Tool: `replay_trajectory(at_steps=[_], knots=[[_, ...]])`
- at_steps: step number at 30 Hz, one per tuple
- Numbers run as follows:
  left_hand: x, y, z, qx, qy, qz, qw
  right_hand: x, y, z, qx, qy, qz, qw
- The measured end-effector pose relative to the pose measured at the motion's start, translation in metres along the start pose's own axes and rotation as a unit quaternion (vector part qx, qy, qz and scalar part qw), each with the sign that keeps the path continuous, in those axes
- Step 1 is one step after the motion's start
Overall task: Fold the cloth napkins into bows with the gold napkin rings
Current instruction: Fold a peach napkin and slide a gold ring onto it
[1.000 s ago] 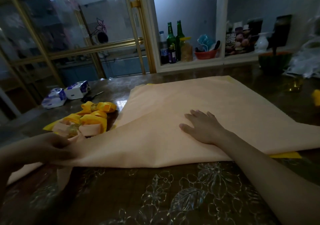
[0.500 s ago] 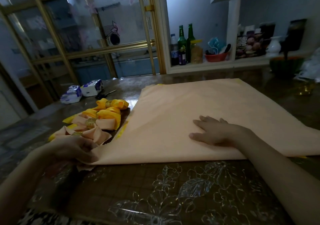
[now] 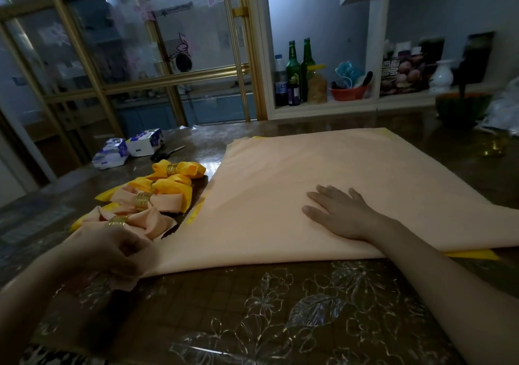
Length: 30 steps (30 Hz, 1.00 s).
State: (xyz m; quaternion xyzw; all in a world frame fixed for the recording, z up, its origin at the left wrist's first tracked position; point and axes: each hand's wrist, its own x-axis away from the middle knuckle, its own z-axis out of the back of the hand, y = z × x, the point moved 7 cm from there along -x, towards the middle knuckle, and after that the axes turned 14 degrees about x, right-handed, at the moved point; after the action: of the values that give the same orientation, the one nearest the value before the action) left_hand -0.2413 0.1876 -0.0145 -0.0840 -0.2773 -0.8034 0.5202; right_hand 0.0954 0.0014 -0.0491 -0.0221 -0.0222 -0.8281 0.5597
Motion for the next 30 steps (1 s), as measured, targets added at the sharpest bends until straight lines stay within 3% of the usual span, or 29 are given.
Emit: replay_trajectory(at_steps=[3,6,10,12,16,26,30], knots=[[0.022,0.020,0.020,-0.141,0.165,0.018,0.976,0.001,-0.003,-0.001,0.004,-0.005,0.003,1.000],[0.045,0.100,0.007,-0.074,0.254,-0.107,0.958,0.004,-0.005,0.003,0.013,0.010,-0.011,1.000],[0.034,0.230,-0.071,-0.038,0.158,-0.316,0.935,0.015,-0.005,0.038,0.026,0.139,-0.058,0.988],[0.027,0.265,-0.102,-0.062,0.120,-0.363,0.922,0.021,-0.001,0.048,-0.015,0.138,-0.076,0.987],[0.020,0.276,-0.146,-0.132,0.018,-0.350,0.927,0.043,0.005,0.034,0.009,0.037,-0.049,0.998],[0.018,0.258,-0.170,-0.119,0.045,-0.371,0.920,0.057,0.026,-0.009,0.021,-0.010,-0.019,1.000],[0.018,0.261,-0.171,-0.120,0.037,-0.368,0.921,0.075,0.059,-0.009,0.037,-0.030,-0.054,0.997]])
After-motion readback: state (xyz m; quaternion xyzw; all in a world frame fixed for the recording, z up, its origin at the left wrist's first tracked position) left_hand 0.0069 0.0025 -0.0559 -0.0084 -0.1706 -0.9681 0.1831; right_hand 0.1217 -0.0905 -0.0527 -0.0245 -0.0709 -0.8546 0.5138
